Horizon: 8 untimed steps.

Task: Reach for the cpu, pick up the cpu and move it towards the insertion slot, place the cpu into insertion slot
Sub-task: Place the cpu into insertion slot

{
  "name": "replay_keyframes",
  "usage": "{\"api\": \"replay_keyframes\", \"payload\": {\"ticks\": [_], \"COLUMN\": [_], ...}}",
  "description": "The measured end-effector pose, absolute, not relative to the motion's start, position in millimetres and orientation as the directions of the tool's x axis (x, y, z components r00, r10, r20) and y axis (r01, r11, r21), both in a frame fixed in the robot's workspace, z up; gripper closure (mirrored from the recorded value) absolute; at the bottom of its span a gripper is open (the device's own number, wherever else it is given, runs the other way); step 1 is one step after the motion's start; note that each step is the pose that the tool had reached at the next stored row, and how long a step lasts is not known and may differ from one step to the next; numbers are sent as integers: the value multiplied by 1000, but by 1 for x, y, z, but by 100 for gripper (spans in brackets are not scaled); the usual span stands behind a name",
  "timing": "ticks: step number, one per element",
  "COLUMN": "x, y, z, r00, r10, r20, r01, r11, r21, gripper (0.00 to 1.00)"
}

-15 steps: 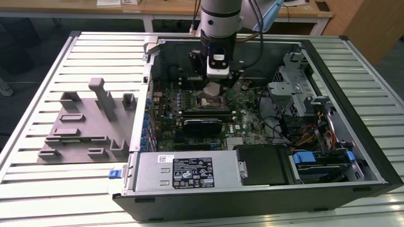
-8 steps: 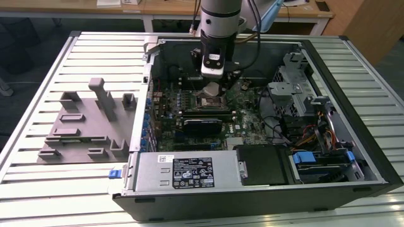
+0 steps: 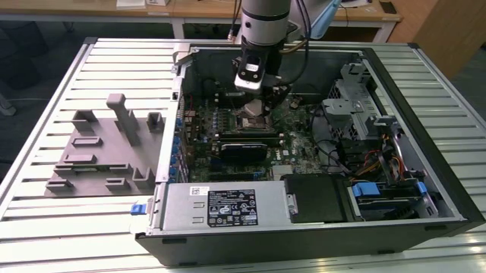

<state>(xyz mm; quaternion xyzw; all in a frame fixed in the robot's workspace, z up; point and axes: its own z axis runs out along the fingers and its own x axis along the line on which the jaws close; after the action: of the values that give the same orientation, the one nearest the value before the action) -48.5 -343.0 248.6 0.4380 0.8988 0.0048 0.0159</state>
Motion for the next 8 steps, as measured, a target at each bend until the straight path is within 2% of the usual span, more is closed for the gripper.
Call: {"api": "replay_keyframes", "payload": {"ticks": [8], "x": [-48], "y": [-343], "z": [248], "r00": [-498], "r10": [867], "r20": [-24], "r01": [867], "r11": [498], "r21": [23], "gripper": [46]}}
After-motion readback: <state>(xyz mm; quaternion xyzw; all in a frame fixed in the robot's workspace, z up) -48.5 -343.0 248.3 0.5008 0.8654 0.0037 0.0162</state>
